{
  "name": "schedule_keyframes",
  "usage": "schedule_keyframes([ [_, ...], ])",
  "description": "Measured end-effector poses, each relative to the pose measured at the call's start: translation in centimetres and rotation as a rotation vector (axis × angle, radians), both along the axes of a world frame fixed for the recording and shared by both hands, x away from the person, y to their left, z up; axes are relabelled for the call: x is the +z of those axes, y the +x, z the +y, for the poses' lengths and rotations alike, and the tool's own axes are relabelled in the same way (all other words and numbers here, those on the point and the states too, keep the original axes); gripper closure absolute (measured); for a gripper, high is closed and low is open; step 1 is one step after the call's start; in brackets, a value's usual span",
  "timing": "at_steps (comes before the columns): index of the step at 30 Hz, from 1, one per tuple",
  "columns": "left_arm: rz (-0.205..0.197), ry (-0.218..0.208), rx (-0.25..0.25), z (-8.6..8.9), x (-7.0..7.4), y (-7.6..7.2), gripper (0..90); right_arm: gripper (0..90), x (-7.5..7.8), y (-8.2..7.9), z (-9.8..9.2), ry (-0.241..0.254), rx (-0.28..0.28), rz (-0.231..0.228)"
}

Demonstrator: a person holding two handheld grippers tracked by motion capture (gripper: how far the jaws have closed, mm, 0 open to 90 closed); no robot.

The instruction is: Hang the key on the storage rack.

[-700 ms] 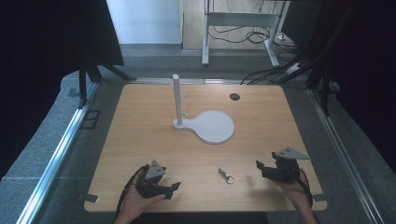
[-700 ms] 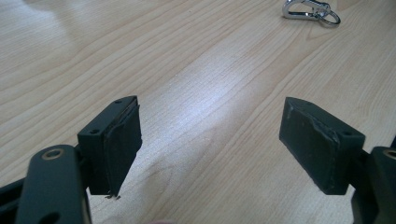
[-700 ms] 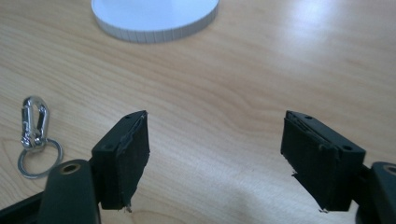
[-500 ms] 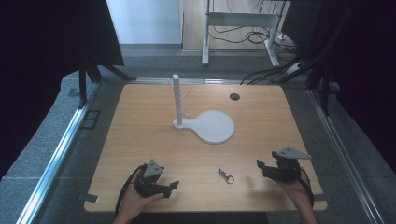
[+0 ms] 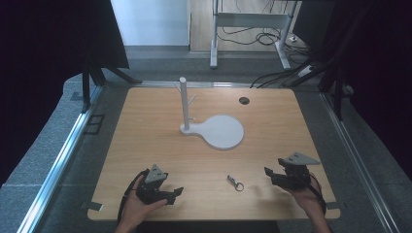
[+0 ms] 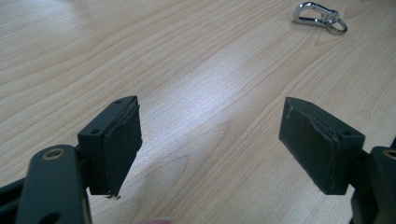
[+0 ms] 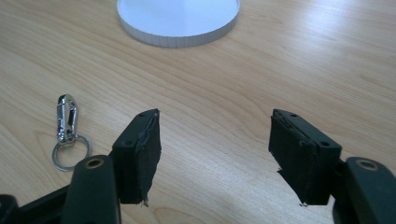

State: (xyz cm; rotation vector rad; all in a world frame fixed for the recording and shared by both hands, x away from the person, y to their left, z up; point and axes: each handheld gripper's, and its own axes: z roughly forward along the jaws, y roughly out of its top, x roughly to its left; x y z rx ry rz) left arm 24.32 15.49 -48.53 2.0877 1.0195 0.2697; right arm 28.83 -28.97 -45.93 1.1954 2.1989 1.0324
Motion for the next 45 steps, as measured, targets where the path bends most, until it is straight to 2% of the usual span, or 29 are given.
schedule_keyframes([
  [5, 0.021, -0.016, -0.002, 0.1, -0.1, 0.0, 21.4, 36.5, -0.3, 0.6, 0.9, -0.01, 0.04, 0.033],
  [9, 0.025, -0.025, 0.001, 0.2, 0.0, 0.1, 21.4, 36.5, -0.2, 1.0, 1.7, -0.05, 0.073, 0.055],
  [15, 0.029, -0.025, -0.011, 0.2, 0.2, 0.0, 22.1, 37.9, 1.3, 1.3, 2.8, -0.101, 0.135, 0.063],
  [20, 0.036, -0.025, -0.018, 0.2, 0.1, 0.0, 22.4, 40.6, 2.7, 1.4, 3.7, -0.152, 0.169, 0.046],
  [28, 0.036, -0.028, -0.013, 0.3, 0.1, 0.0, 22.5, 45.8, 3.7, 1.7, 5.6, -0.198, 0.243, 0.125],
  [35, 0.036, -0.029, -0.013, 0.4, 0.3, 0.0, 22.5, 47.2, 4.2, 1.8, 7.5, -0.223, 0.287, 0.16],
  [45, 0.043, -0.025, -0.014, 0.6, 0.2, 0.1, 22.5, 51.4, 3.7, 2.1, 9.7, -0.248, 0.345, 0.234],
])
